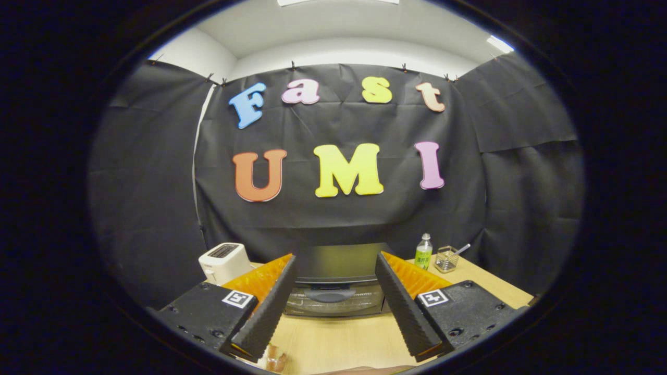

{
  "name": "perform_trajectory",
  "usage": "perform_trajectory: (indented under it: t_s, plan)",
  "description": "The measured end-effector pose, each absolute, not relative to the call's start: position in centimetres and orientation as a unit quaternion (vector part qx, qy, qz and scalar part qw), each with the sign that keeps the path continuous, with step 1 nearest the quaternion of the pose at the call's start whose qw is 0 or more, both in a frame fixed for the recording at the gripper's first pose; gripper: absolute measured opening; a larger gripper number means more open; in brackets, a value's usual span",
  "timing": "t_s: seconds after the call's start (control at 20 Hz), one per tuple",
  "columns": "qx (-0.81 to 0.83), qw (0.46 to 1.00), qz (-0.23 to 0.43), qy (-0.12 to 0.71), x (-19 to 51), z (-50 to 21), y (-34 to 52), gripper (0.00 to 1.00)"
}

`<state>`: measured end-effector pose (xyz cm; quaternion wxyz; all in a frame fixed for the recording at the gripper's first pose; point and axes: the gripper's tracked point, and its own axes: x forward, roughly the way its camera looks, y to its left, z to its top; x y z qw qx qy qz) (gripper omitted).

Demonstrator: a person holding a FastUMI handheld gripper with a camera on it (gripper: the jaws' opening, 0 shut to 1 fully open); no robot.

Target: Open the toaster oven, put the food inside, and close the toaster oven door.

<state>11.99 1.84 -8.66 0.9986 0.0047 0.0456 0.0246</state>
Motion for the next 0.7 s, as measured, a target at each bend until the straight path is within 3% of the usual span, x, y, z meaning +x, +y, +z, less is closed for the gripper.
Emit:
perform_trajectory:
  t_s: [0.4,0.6,0.7]
  plan:
    - [0.017,0.983,0.009,0.182,22.3,-21.0,2.5,1.00]
    - [0.007,0.984,-0.037,0.174,25.1,-22.8,1.2,1.00]
    - [0.027,0.983,-0.028,0.179,25.5,-23.2,1.7,1.00]
